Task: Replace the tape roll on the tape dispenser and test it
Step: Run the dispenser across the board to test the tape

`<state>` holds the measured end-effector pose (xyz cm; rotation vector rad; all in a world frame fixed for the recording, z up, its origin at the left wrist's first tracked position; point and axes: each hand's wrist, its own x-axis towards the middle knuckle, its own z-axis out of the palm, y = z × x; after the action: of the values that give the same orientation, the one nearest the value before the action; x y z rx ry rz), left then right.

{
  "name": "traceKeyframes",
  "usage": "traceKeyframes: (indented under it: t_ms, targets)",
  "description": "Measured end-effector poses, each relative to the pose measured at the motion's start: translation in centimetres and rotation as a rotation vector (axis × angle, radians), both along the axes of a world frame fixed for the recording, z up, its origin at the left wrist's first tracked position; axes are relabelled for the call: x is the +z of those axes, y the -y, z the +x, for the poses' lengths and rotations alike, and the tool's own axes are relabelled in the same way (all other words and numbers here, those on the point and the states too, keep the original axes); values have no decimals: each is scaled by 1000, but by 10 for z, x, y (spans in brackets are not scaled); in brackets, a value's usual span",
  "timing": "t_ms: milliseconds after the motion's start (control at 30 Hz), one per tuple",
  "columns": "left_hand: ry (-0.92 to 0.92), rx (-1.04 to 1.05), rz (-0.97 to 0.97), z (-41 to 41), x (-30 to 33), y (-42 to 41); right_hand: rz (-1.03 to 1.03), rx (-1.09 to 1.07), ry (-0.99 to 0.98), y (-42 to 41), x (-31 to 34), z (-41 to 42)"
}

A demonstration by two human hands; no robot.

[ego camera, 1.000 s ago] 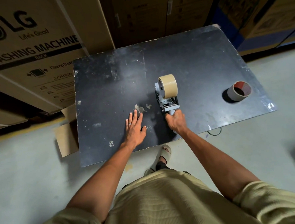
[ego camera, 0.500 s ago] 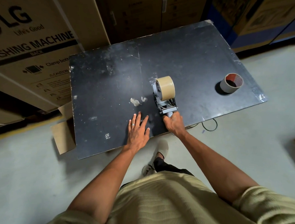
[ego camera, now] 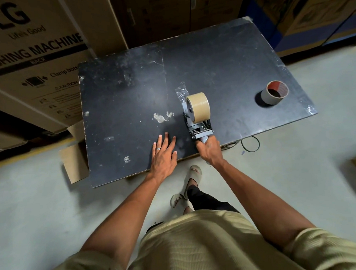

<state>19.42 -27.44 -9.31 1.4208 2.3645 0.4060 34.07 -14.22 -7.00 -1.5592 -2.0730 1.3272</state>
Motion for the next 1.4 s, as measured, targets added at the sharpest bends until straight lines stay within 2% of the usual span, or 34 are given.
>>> traceKeyframes:
  t_ms: [833, 1233, 1400]
  targets:
    - [-67, 12, -62, 29, -7, 10, -60, -85, -12, 60, 13, 55]
    - [-110, -50, -156, 46, -10, 22, -95, -46, -3, 76, 14, 81]
    - [-72, -41, -186, 51, -4, 22, -90, -33, 6, 76, 17, 84]
